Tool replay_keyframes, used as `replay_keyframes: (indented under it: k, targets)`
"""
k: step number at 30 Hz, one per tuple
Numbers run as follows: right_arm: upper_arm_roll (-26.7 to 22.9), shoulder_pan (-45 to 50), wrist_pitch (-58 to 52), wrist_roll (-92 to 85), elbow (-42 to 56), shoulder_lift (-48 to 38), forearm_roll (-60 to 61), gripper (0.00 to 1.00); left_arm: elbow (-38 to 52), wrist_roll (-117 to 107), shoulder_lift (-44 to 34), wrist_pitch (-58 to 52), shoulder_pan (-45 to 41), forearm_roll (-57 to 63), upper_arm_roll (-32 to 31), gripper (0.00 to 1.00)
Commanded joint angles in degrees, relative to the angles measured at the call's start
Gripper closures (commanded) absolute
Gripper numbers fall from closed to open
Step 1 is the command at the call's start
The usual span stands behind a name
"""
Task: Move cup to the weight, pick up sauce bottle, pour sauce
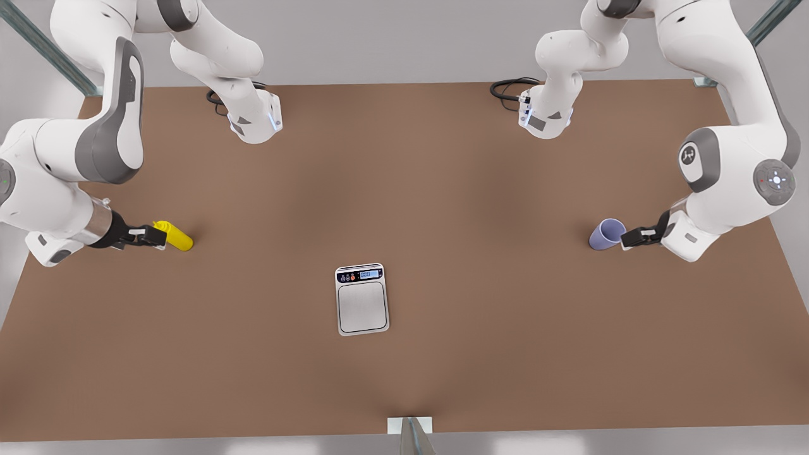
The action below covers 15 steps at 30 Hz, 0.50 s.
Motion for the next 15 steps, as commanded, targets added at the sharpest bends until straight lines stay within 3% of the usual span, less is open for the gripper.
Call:
replay_keyframes:
  k: [1, 6, 8, 13, 15]
  targets:
    - [-0.1, 0.0, 0.0, 0.1, -0.1, 0.0, 0.0, 0.0, 0.0, 0.0, 0.0, 0.1, 0.0, 0.1, 0.0, 0.0]
    - [-0.1, -0.1, 0.2, -0.2, -0.4, 0.0, -0.1, 0.0, -4.8, 2.5, -1.6, -0.1, 0.0, 0.2, 2.7, 0.0]
    - [0.0, -0.3, 0.1, -0.3, -0.7, -0.1, -0.1, 0.0, -12.7, 2.8, -2.9, 7.3, 0.0, 0.2, 4.4, 0.0]
    - [0.0, -0.3, 0.6, -0.4, -1.6, 0.0, -0.1, 0.0, -14.1, 6.1, 3.2, 14.2, 0.1, 0.2, 7.9, 0.0]
    - [0.0, -0.2, 0.8, -0.5, -1.8, 0.1, -0.1, 0.0, -18.7, 5.5, 2.5, 18.2, 0.1, 0.0, 7.9, 0.0]
